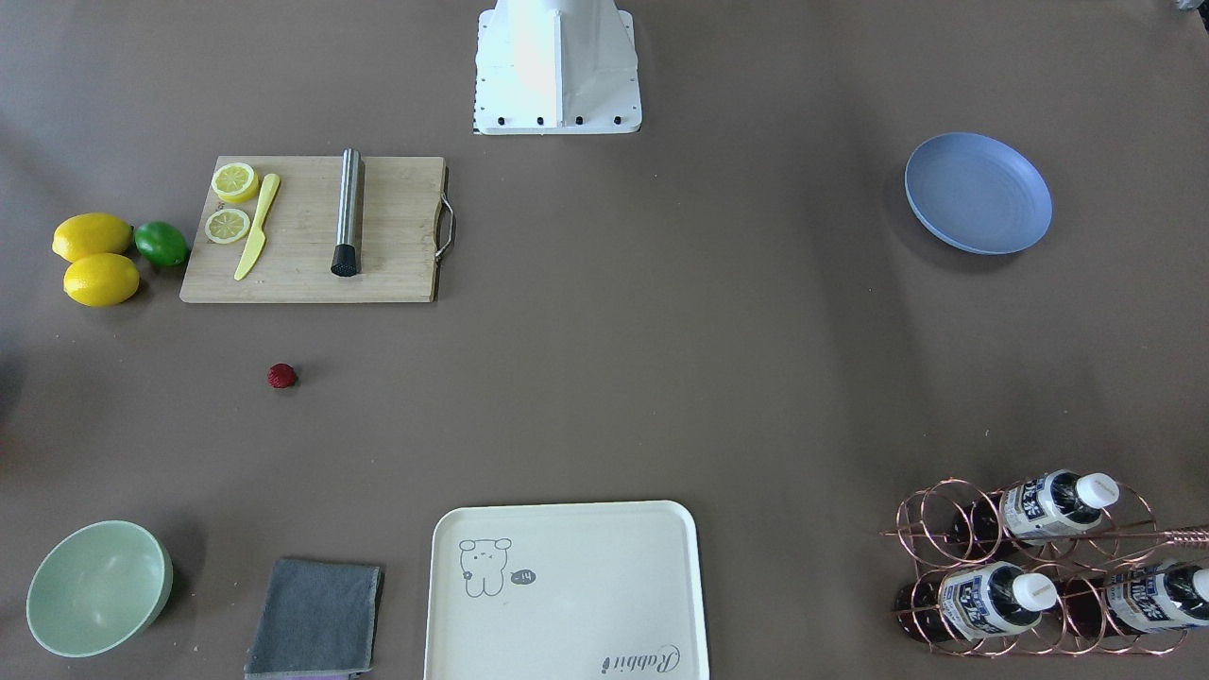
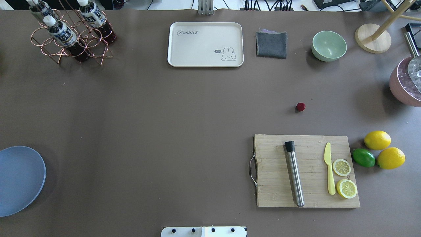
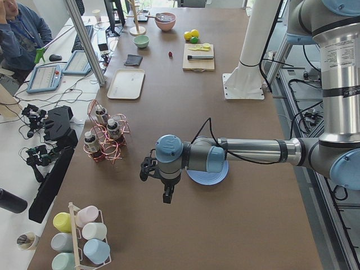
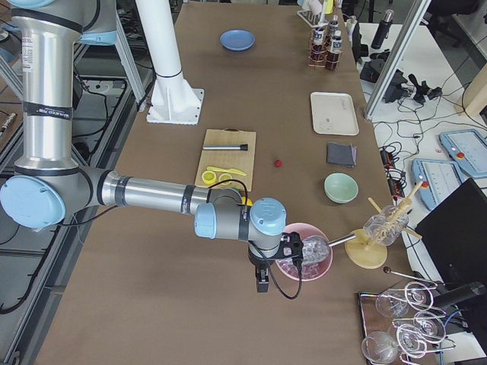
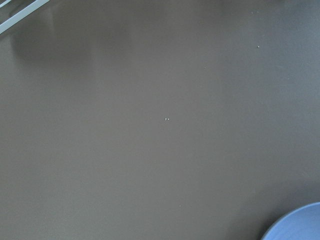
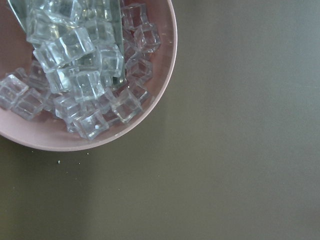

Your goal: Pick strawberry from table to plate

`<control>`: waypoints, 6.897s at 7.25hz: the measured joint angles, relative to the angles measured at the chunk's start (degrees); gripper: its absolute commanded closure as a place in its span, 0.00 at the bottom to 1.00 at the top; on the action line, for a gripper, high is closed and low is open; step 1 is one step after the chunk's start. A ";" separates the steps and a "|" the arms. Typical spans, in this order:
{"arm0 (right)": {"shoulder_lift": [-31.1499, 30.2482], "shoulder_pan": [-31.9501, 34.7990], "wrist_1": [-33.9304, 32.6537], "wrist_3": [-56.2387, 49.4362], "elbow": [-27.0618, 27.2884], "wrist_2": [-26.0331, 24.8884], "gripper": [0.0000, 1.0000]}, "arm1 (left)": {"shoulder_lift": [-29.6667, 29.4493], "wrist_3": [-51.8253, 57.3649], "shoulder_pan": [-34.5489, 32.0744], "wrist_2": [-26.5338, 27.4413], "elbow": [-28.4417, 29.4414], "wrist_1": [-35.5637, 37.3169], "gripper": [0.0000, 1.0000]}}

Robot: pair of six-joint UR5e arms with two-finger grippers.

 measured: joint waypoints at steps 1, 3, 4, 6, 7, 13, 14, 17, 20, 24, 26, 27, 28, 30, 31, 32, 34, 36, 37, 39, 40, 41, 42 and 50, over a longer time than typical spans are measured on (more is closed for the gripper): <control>0.00 0.01 0.00 0.01 0.13 0.00 0.00 | 0.00 0.10 0.00 -0.05 0.00 0.00 0.01; 0.00 0.00 0.00 0.01 0.35 0.00 0.00 | 0.04 0.41 0.00 -0.17 -0.15 0.00 0.01; 0.00 0.00 0.00 0.01 0.44 0.00 0.00 | 0.04 0.55 0.02 -0.15 -0.20 -0.06 0.01; 0.00 0.01 0.00 0.01 0.99 0.00 0.00 | 0.19 0.88 0.07 -0.09 -0.16 -0.50 0.01; 0.00 -0.01 0.00 0.03 1.15 0.00 0.00 | 0.23 0.94 0.08 -0.02 -0.17 -0.57 0.01; 0.50 -0.01 -0.01 0.97 1.19 1.66 0.00 | -0.54 0.78 -0.03 -0.43 -1.65 -1.23 0.01; 0.59 -0.02 0.00 0.98 1.19 1.65 0.00 | -0.71 0.89 -0.06 -0.48 -2.07 -2.90 0.01; 1.04 -0.03 0.04 0.91 3.57 2.69 0.00 | 0.50 0.72 0.20 -0.56 -0.69 -15.35 0.01; 1.52 -0.49 6.22 1.40 6.79 7.48 0.00 | 0.15 0.33 2.60 -0.57 0.01 -19.83 0.01; -1.49 -4.12 17.87 14.20 6.80 9.92 0.00 | 3.35 -2.37 5.07 -4.69 4.97 -23.15 0.02; -3.80 -4.99 22.08 15.41 6.68 10.02 0.00 | 8.43 -10.28 9.82 -5.09 7.29 -34.74 0.02; -4.61 -5.25 23.53 15.52 6.63 10.02 0.00 | 9.67 -16.09 12.95 -5.00 10.90 -43.73 0.02; -5.18 -5.42 24.40 15.51 6.59 9.98 0.00 | 10.16 -23.19 16.32 -4.89 14.96 -53.53 0.02; -5.59 -5.54 24.89 15.36 6.55 9.79 0.00 | 10.39 -33.64 21.85 -4.55 19.22 -65.86 0.03; -5.66 -5.56 24.93 15.33 6.55 9.72 0.00 | 10.40 -36.08 23.72 -4.48 19.82 -68.08 0.03; -5.68 -5.57 24.95 15.33 6.55 9.65 0.00 | 10.42 -37.53 25.01 -4.43 20.12 -69.17 0.04; -5.71 -5.63 24.96 15.44 6.55 9.46 0.00 | 10.41 -39.25 27.13 -3.82 20.36 -70.37 0.07; -5.71 -5.69 24.96 15.48 6.49 9.37 0.00 | 10.04 -41.35 31.78 -0.51 21.49 -73.71 0.39; -5.71 -5.72 24.96 15.48 6.48 9.38 0.00 | 9.86 -43.75 33.31 0.34 22.11 -76.43 0.74; -5.71 -5.73 24.96 15.48 6.46 9.42 0.00 | 9.81 -46.30 34.20 0.56 22.52 -79.62 1.00; -5.71 -5.72 24.96 15.48 6.46 9.46 0.00 | 9.78 -46.59 34.30 0.50 22.45 -80.26 1.00; -5.74 -5.73 24.96 15.47 6.47 9.48 0.00 | 9.75 -46.77 34.32 0.11 22.32 -80.88 1.00; -5.77 -5.73 24.96 15.43 6.48 9.49 0.00 | 9.61 -47.15 34.28 -1.16 21.97 -81.18 1.00; -6.41 -5.75 24.87 15.59 5.44 9.57 0.00 | -18.90 -66.57 34.25 -5.38 16.51 -60.83 1.00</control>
